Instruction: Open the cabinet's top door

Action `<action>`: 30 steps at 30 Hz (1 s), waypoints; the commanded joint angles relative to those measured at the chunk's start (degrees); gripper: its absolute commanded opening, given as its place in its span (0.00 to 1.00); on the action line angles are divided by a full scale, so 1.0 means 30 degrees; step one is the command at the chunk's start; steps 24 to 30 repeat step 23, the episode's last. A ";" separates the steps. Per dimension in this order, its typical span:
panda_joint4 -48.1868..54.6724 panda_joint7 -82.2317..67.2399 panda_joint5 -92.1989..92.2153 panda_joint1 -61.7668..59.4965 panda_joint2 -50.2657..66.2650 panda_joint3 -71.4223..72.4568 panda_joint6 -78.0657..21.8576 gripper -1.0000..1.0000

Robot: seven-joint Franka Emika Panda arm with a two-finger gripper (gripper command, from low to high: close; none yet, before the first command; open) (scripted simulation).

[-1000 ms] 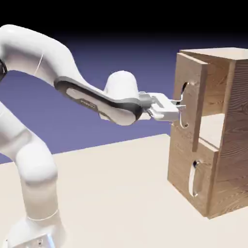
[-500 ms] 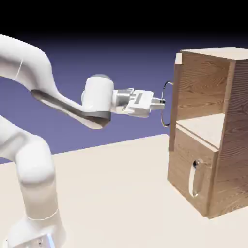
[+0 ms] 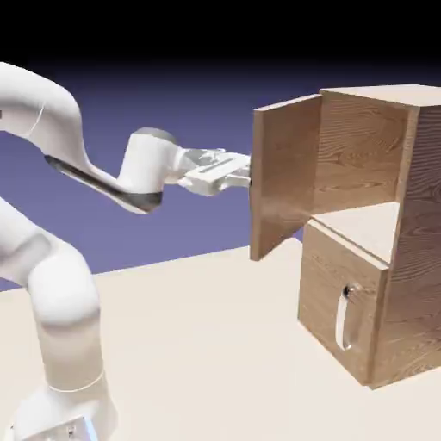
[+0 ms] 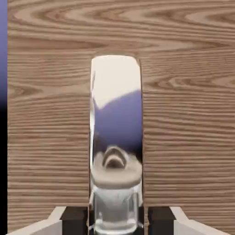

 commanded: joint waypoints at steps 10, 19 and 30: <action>0.5136 0.1104 0.3227 -0.1558 0.5362 0.4621 -0.8289 0.00; 1.0118 0.3283 0.3593 -0.1710 1.1443 0.6912 -1.5624 0.00; 1.1265 0.3847 0.3559 -0.1295 1.2821 0.6976 -1.7151 1.00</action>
